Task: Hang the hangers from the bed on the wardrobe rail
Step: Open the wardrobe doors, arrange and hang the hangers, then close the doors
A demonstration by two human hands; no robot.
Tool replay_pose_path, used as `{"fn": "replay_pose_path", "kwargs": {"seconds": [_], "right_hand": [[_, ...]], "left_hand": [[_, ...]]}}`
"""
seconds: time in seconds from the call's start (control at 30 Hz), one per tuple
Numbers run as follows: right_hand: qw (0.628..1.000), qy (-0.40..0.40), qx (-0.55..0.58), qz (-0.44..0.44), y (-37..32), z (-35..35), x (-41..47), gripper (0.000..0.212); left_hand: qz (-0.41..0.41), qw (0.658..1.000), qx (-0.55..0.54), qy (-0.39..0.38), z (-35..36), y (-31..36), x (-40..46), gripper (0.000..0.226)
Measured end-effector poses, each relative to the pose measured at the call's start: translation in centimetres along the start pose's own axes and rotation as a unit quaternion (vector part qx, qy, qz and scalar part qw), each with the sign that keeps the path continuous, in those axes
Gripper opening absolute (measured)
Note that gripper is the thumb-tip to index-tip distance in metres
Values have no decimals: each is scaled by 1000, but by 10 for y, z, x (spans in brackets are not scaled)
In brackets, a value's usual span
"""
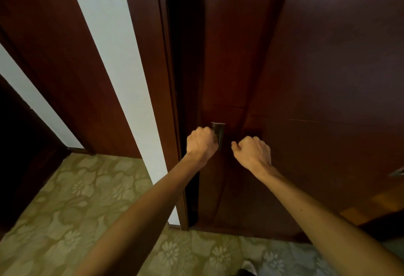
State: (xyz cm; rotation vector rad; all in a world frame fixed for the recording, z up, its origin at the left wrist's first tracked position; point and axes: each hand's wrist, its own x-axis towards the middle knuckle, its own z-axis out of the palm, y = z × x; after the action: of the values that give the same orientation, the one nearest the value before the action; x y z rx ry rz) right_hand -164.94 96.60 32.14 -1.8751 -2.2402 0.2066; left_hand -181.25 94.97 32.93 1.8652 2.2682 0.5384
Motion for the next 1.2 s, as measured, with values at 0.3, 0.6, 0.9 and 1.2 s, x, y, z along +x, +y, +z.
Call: {"fn": "replay_pose_path", "kwargs": {"seconds": [0.3, 0.6, 0.9, 1.2], "right_hand": [[998, 48, -40, 19, 3, 0, 1, 50], [999, 34, -36, 9, 10, -2, 5, 56], [997, 28, -63, 27, 32, -11, 5, 59], [995, 31, -68, 66, 73, -20, 4, 60]], "left_hand": [[-54, 993, -89, -61, -11, -10, 29, 15], [-26, 993, -92, -66, -3, -7, 34, 14], [20, 997, -27, -69, 2, 24, 34, 23], [77, 993, 1, -93, 16, 66, 33, 21]]}}
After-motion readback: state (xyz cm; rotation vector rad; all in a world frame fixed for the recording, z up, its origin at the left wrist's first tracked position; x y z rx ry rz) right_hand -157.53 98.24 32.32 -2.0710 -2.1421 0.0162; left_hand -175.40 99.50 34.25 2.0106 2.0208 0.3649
